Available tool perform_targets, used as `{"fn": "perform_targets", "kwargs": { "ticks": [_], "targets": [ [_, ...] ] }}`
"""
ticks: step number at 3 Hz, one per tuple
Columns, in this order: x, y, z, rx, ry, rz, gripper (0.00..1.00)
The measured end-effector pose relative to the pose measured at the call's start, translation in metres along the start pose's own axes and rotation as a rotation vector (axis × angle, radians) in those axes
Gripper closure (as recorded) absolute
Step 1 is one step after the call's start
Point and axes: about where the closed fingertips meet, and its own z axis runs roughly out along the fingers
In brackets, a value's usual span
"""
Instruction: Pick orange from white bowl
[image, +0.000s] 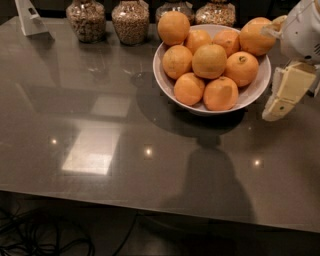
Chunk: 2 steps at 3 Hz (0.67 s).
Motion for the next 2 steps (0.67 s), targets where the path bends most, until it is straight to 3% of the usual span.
{"fn": "perform_targets", "kwargs": {
  "ticks": [1,2],
  "targets": [
    [-0.0052,-0.0443,0.0071,0.079,-0.075,-0.079,0.00],
    [-0.0052,-0.0443,0.0071,0.079,-0.075,-0.080,0.00]
  ]
}}
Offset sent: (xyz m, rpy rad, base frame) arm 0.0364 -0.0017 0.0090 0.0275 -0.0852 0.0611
